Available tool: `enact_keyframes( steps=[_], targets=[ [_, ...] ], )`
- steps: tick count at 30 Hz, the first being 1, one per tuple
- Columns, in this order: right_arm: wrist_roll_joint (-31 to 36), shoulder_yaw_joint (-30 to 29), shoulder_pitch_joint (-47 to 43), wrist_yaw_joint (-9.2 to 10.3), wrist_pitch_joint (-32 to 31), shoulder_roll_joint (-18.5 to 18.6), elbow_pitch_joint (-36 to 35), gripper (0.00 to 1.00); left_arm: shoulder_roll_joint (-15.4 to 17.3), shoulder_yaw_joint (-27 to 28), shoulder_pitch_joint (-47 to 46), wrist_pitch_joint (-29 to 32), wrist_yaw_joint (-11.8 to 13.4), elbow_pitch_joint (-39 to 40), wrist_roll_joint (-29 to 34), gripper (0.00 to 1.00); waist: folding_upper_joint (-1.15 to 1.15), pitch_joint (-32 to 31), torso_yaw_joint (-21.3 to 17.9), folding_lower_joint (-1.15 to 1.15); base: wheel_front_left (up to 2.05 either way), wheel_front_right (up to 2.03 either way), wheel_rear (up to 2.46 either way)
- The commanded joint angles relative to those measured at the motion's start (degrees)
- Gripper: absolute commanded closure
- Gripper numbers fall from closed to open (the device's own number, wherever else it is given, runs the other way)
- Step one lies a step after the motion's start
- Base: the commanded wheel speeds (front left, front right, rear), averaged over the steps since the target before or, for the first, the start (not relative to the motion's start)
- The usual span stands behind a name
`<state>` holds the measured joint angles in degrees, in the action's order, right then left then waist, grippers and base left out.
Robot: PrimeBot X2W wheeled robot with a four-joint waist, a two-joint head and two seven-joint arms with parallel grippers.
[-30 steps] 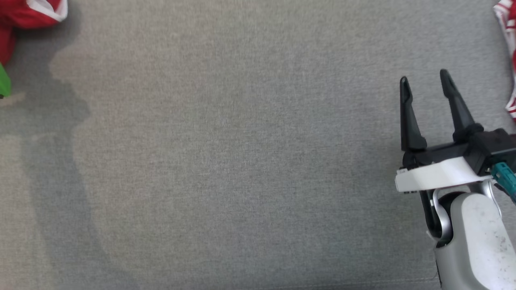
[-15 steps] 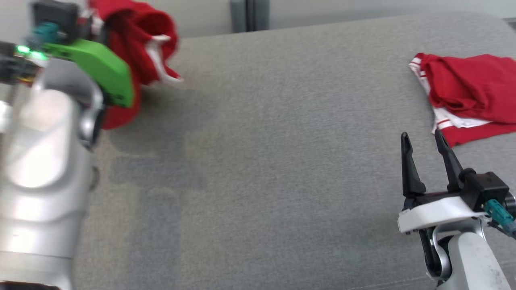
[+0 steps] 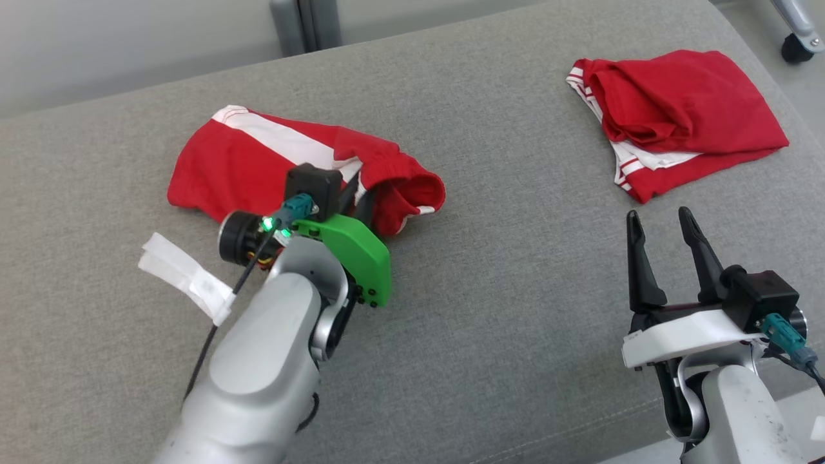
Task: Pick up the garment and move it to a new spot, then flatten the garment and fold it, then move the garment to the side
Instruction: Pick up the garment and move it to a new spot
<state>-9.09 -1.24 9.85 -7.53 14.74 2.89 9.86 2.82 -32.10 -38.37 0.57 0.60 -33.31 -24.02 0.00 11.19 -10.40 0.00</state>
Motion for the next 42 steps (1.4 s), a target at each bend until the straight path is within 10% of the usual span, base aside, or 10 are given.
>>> enact_keyframes(
  steps=[1,6,8,9,11,31,42],
  targets=[
    [-0.39,0.33,0.88,0.09,0.39,0.04,0.49,0.0,0.2,-1.99,1.74,-1.03,1.01,0.5,-3.35,1.0,0.0,2.39,-2.36,0.0,0.0,0.0,0.0],
    [-0.76,0.84,1.55,0.09,0.44,0.03,1.75,0.0,0.23,-10.56,2.23,-4.59,5.32,0.82,-9.39,1.0,0.0,2.54,-2.48,0.0,0.0,0.0,0.0],
    [-0.93,1.24,1.94,0.09,0.47,0.03,2.13,0.0,0.21,-14.11,2.08,-5.72,6.45,0.45,-10.86,0.6,0.0,2.34,-2.36,0.0,0.0,0.0,0.0],
    [-1.06,1.46,2.2,0.09,0.49,0.03,2.2,0.0,0.26,-15.84,1.79,-6.23,6.96,0.13,-11.5,0.05,0.0,2.2,-2.28,0.0,0.0,0.0,0.0],
    [-1.18,1.71,2.25,0.09,0.49,0.03,2.24,0.0,0.25,-18.14,1.0,-7.12,7.82,-0.77,-12.99,0.0,0.0,1.94,-1.97,0.0,0.0,0.0,0.0],
    [0.43,1.3,0.4,0.09,0.51,0.06,2.62,0.0,0.21,-28.4,0.3,-12.45,8.41,-0.49,-19.87,0.0,0.0,-2.14,5.71,0.0,0.0,0.0,0.0],
    [2.29,0.64,-0.23,0.09,0.51,0.06,3.12,0.0,4.29,-21.12,2.54,-15.74,10.47,0.79,-20.16,0.0,0.0,-6.38,8.29,0.0,0.0,0.0,0.0]
  ],
)
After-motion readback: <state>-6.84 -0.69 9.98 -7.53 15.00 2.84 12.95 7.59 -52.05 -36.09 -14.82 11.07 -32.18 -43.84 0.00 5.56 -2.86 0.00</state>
